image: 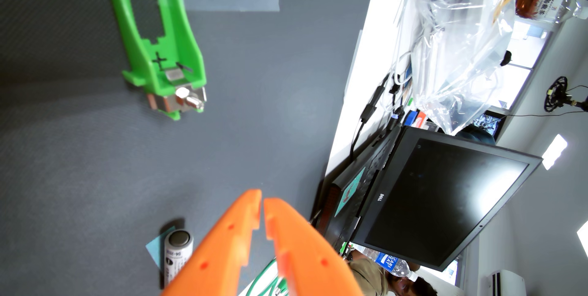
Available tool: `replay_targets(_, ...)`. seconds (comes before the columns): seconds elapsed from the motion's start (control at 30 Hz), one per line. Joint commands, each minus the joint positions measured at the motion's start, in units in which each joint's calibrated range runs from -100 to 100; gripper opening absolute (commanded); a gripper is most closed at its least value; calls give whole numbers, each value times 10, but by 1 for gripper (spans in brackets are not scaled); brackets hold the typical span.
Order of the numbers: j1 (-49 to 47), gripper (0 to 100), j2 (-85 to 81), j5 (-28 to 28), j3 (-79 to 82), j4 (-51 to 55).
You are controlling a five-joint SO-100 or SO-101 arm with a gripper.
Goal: Insert Battery
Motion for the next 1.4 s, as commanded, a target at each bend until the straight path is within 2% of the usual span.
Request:
replay_targets(0.0, 2, 2, -4, 2, -4, -2)
replay_targets(1.03, 4, 2, -4, 4, -9, 2)
replay_targets(1.37, 52, 1, 4, 1, -205, 117)
